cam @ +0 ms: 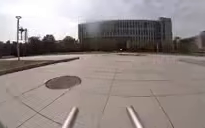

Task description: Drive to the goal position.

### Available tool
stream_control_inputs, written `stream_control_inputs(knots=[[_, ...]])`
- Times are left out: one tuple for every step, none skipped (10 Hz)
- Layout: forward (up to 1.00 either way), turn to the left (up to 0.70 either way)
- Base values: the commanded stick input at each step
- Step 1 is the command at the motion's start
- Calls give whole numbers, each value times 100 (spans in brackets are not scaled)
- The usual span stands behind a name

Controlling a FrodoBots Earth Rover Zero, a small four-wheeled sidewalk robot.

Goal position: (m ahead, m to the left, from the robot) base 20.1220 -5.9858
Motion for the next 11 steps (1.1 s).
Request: stream_control_inputs(knots=[[100, -38], [100, -35], [100, 2], [100, 2], [100, 2], [100, 2], [100, 2], [100, 2], [100, 2], [100, 0], [100, -21]])
